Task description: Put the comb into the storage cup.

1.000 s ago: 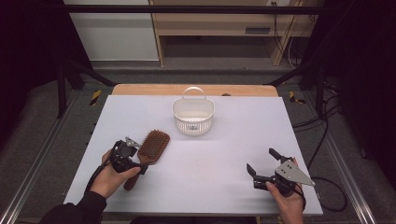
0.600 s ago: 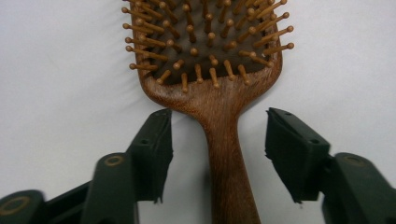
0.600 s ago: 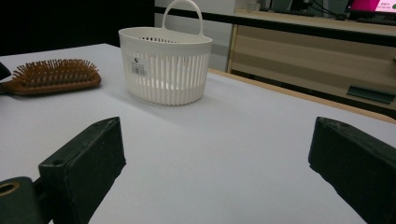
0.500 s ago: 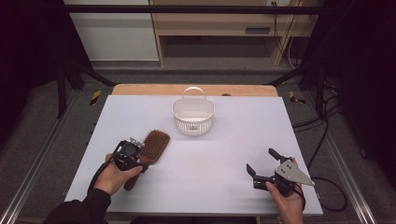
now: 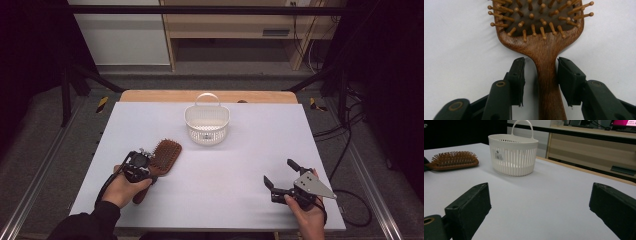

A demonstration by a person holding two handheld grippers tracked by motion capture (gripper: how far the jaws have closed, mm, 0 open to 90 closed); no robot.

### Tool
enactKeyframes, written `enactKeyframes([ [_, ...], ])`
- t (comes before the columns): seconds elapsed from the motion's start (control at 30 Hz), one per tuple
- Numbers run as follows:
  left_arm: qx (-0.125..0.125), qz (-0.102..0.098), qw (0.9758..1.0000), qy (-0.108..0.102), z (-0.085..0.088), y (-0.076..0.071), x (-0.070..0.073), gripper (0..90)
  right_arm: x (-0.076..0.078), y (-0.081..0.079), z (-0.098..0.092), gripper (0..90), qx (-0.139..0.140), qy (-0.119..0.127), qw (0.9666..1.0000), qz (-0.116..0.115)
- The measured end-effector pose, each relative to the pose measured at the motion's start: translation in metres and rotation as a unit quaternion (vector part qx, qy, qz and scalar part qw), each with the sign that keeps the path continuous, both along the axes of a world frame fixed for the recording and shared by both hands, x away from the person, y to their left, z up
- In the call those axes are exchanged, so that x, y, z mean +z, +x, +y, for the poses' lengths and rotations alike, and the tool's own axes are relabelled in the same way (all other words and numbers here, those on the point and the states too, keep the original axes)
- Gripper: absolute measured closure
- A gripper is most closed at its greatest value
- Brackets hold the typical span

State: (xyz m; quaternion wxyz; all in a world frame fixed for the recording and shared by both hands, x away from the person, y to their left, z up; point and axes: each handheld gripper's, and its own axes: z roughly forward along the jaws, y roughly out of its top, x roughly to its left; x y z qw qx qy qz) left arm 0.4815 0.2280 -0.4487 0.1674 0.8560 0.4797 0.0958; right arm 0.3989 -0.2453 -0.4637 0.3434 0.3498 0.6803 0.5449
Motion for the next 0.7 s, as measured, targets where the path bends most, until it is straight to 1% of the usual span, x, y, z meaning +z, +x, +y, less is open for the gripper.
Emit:
enactKeyframes([
  [0.13, 0.001, 0.001, 1.0, 0.004, -0.0014, 0.0006, -0.0002, 59.9, -0.0001, 0.0, 0.0005, 3.7, 0.001, -0.001, 1.0, 0.001],
  [0.23, -0.001, -0.002, 1.0, 0.005, -0.0029, 0.0003, -0.0007, 63.9, -0.0002, 0.0, 0.0007, 3.7, 0.001, -0.001, 1.0, 0.002],
  [0.37, -0.009, -0.003, 0.9999, 0.01, -0.0037, 0.0004, -0.0008, 66.8, -0.0006, -0.0003, -0.0006, 3.7, -0.002, 0.001, 1.0, 0.003],
  [0.5, -0.017, 0.0, 0.9998, 0.01, -0.0043, 0.0015, -0.0009, 71.5, -0.0007, 0.0003, -0.0007, 3.6, 0.0, 0.002, 1.0, 0.003],
  [0.53, -0.02, 0.0, 0.9997, 0.012, -0.0048, 0.0015, -0.0007, 71.8, -0.0007, 0.0003, -0.0002, 3.6, 0.001, 0.001, 1.0, 0.004],
  [0.6, -0.023, -0.004, 0.9997, 0.013, -0.0047, 0.0006, -0.0009, 72.0, -0.0008, 0.0005, 0.0012, 3.6, 0.004, -0.003, 1.0, 0.004],
  [0.7, -0.026, -0.018, 0.9995, 0.008, -0.0025, -0.0032, -0.0017, 72.2, -0.0015, 0.0008, 0.0014, 3.6, 0.004, -0.005, 1.0, 0.006],
])
